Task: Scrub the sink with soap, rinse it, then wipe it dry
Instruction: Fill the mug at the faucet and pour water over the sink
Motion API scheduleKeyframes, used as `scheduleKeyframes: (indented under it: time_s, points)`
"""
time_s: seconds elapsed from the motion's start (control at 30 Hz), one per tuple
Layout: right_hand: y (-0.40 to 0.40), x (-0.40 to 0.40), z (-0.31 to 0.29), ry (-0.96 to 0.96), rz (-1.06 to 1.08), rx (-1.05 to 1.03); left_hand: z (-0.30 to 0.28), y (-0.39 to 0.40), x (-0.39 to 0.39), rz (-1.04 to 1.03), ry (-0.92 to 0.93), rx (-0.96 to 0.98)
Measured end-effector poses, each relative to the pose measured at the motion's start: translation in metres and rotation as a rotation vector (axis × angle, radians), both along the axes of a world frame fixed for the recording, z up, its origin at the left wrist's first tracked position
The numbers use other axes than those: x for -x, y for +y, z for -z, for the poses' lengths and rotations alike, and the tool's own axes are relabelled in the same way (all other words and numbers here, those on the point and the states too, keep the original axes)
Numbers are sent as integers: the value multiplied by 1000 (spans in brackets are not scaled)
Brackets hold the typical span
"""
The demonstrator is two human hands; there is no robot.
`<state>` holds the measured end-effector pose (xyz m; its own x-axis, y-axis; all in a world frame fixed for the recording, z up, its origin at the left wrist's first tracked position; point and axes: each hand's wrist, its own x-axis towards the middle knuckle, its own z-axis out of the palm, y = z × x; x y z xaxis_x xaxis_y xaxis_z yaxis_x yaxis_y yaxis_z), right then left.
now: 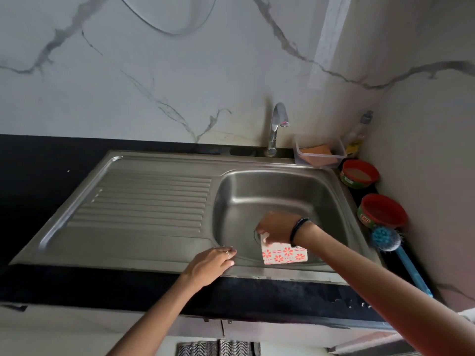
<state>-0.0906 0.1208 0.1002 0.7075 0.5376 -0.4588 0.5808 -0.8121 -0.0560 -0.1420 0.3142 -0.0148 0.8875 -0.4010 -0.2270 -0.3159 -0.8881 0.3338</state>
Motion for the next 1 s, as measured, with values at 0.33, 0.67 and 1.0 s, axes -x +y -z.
scheduleKeyframes:
  time_s: [0.33,0.67,1.0]
  points:
    - [-30,-27,5,-181,133,-226,-2,-26,-24,-60,-156,-16]
    - [-74,-73,38,-204,777,-650,-32,-52,-167,-19,-120,-11]
    - [-57,-119,86,-18,1541,-1440,-58,-131,-317,-260,-146,254]
